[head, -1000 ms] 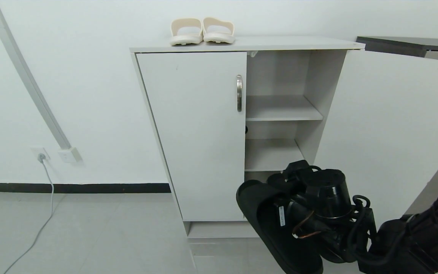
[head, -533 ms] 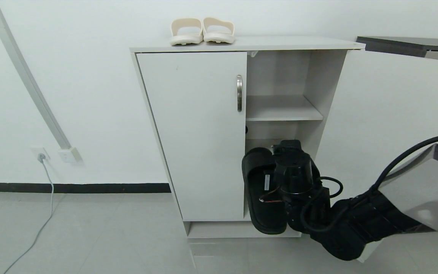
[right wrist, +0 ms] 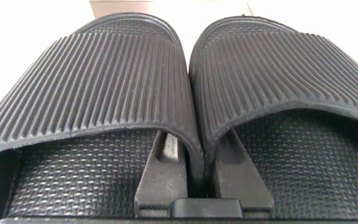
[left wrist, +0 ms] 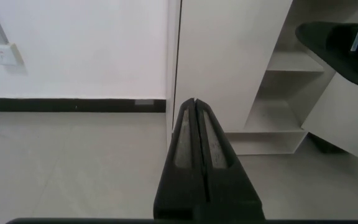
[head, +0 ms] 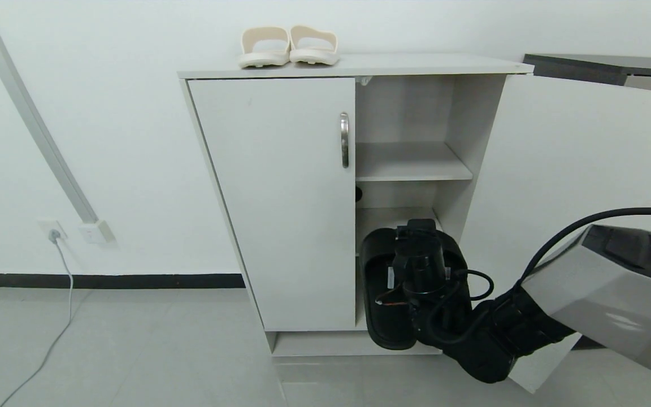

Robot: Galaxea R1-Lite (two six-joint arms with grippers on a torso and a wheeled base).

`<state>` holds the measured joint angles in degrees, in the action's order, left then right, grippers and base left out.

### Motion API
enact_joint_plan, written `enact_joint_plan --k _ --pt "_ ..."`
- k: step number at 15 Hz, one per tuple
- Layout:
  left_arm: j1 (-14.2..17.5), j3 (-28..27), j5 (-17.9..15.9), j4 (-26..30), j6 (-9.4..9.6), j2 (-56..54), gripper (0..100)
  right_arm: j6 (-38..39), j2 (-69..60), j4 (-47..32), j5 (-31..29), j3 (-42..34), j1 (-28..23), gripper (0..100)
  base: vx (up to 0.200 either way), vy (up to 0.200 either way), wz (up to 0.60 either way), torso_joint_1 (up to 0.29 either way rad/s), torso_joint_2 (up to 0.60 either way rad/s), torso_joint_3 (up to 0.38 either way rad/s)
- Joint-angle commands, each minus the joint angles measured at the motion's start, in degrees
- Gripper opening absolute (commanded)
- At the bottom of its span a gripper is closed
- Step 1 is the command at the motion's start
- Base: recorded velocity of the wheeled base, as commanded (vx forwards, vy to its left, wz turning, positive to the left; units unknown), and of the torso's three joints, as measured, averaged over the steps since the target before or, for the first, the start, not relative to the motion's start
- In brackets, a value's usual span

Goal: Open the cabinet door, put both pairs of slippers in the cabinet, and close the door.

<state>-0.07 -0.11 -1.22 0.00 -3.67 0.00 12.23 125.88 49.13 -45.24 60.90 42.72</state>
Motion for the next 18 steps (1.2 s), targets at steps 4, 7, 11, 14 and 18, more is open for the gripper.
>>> enact_joint_plan --k 4,7,11,14,18 --pt "-0.01 0.02 -0.01 0.0 -0.11 0.09 0 0.08 2.26 0.44 -0.02 -0.17 -1.32 0 0.0 0.0 0.0 0.0 0.0 0.0" --pt "-0.01 0.02 -0.01 0.0 -0.11 0.09 0 -0.1 3.58 1.32 0.68 -0.26 -1.23 0 0.0 0.0 0.0 0.0 0.0 0.0" --pt "-0.01 0.02 0.08 0.0 -0.29 0.09 0 -0.45 4.37 3.25 2.88 -0.26 -1.14 0 0.0 0.0 0.0 0.0 0.0 0.0" --pt "-0.01 0.02 -0.01 0.0 -0.29 0.09 0 -0.45 5.16 3.25 2.88 -0.17 -1.06 0 0.0 0.0 0.0 0.0 0.0 0.0" --pt "-0.01 0.02 -0.01 0.09 -0.2 0.09 0 -0.45 5.69 3.25 2.88 -0.17 -1.06 0 0.0 0.0 0.0 0.002 0.0 -0.061"
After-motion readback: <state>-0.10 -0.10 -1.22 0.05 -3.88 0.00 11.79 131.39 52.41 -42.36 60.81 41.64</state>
